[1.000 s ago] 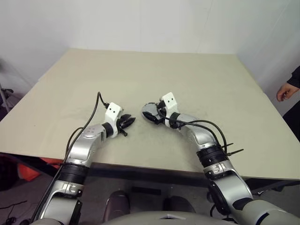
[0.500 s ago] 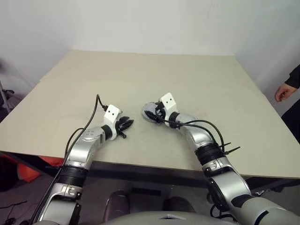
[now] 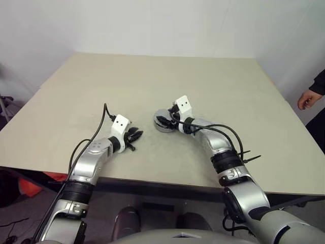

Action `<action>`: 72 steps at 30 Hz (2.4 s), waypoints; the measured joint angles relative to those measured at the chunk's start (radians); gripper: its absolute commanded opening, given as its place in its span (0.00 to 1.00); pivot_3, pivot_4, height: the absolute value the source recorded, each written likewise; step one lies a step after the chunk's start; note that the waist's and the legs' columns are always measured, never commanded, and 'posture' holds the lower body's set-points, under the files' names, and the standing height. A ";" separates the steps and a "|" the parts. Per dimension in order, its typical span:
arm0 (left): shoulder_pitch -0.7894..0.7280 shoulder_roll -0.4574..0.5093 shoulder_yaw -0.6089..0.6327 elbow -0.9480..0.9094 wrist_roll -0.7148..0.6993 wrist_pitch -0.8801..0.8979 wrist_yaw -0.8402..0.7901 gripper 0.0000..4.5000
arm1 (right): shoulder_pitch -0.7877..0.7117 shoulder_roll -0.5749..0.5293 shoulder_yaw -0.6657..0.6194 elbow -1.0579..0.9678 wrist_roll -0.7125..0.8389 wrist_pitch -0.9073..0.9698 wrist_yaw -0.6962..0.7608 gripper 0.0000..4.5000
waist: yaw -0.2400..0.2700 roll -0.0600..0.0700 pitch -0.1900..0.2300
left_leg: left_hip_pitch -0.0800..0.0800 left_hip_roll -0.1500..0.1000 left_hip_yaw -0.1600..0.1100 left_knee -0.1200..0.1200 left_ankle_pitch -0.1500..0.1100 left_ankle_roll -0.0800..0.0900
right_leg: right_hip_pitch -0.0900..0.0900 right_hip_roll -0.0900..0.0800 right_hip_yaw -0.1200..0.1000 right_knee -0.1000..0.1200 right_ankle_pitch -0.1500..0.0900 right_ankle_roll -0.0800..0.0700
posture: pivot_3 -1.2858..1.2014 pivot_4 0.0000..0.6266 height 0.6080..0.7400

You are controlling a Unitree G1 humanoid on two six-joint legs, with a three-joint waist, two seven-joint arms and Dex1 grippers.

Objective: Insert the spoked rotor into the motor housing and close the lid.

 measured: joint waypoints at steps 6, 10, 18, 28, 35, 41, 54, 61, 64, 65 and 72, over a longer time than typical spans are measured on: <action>0.014 0.002 0.000 -0.005 0.000 0.000 0.001 0.31 | 0.008 -0.014 0.016 0.002 -0.028 -0.016 0.006 0.71 | 0.001 0.000 0.000 | 0.003 0.000 0.000 0.000 0.000 -0.001 | 0.003 0.000 0.000 0.000 0.000 0.000 | 0.52 0.00 1.00; 0.016 0.002 0.000 -0.007 0.000 0.000 0.003 0.31 | 0.013 -0.019 0.016 0.002 -0.031 -0.019 0.014 0.71 | 0.002 0.000 0.000 | 0.004 0.000 0.000 0.000 0.000 -0.001 | 0.004 0.000 0.000 0.000 0.000 0.000 | 0.52 0.00 1.00; 0.016 0.008 0.001 -0.006 0.000 0.000 0.002 0.31 | 0.014 -0.012 0.019 0.034 -0.048 -0.052 -0.006 0.71 | 0.002 0.000 0.000 | 0.006 0.000 0.000 0.000 0.000 -0.001 | 0.006 0.000 0.000 0.000 0.000 0.000 | 0.52 0.00 1.00; 0.013 0.005 0.007 -0.006 -0.005 0.009 0.006 0.31 | 0.007 -0.009 0.036 0.072 -0.073 -0.092 -0.016 0.71 | 0.002 -0.001 -0.002 | 0.008 0.000 0.000 0.000 0.000 0.000 | 0.007 0.000 0.001 0.000 -0.001 0.001 | 0.52 0.00 1.00; -0.170 -0.139 0.125 0.073 -0.124 0.158 0.100 0.16 | 0.005 -0.015 0.037 0.079 -0.080 -0.098 -0.012 0.71 | 0.003 -0.002 -0.003 | 0.008 -0.001 0.000 0.000 0.000 0.000 | 0.010 -0.001 0.001 0.000 0.000 0.001 | 0.52 0.00 1.00; -0.420 -0.232 0.218 0.358 -0.195 0.186 0.137 0.01 | 0.004 -0.016 0.041 0.077 -0.080 -0.100 -0.005 0.71 | 0.002 -0.002 -0.004 | 0.009 -0.002 -0.001 0.000 0.000 0.000 | 0.010 -0.001 0.001 -0.001 0.000 0.001 | 0.52 0.00 1.00; -0.548 -0.213 0.149 0.687 -0.112 0.166 0.057 0.01 | 0.017 -0.021 0.045 0.051 -0.081 -0.079 -0.032 0.71 | 0.007 -0.001 -0.004 | 0.019 -0.003 -0.001 -0.004 -0.001 0.002 | 0.023 -0.002 0.001 -0.008 -0.004 0.008 | 0.52 0.00 1.00; -0.480 -0.198 0.162 0.653 -0.112 0.218 0.052 0.00 | 0.013 -0.029 0.024 0.049 -0.074 -0.057 -0.030 0.99 | 0.007 -0.002 -0.003 | 0.023 -0.008 -0.002 -0.010 -0.001 0.002 | 0.026 -0.005 0.002 -0.015 -0.004 0.008 | 0.52 0.00 1.00; -0.457 -0.214 0.183 0.623 -0.122 0.219 0.059 0.00 | 0.011 -0.033 0.008 0.042 -0.062 -0.043 -0.029 0.99 | 0.010 -0.002 -0.003 | 0.021 -0.009 -0.001 -0.011 -0.002 0.002 | 0.025 -0.006 0.001 -0.015 -0.003 0.005 | 0.52 0.00 1.00; -0.454 -0.222 0.197 0.623 -0.129 0.208 0.073 0.00 | 0.008 -0.033 0.006 0.040 -0.059 -0.038 -0.028 0.99 | 0.013 -0.002 -0.003 | 0.020 -0.009 -0.001 -0.011 -0.002 0.003 | 0.024 -0.007 0.001 -0.015 -0.001 0.003 | 0.52 0.00 1.00; -0.577 -0.180 0.452 0.766 -0.204 -0.056 0.326 0.00 | 0.006 -0.036 0.005 0.023 -0.049 -0.032 -0.028 0.99 | 0.016 -0.003 -0.001 | 0.005 -0.009 -0.004 -0.010 -0.001 0.002 | 0.013 -0.005 -0.001 -0.014 0.001 0.004 | 0.52 0.00 1.00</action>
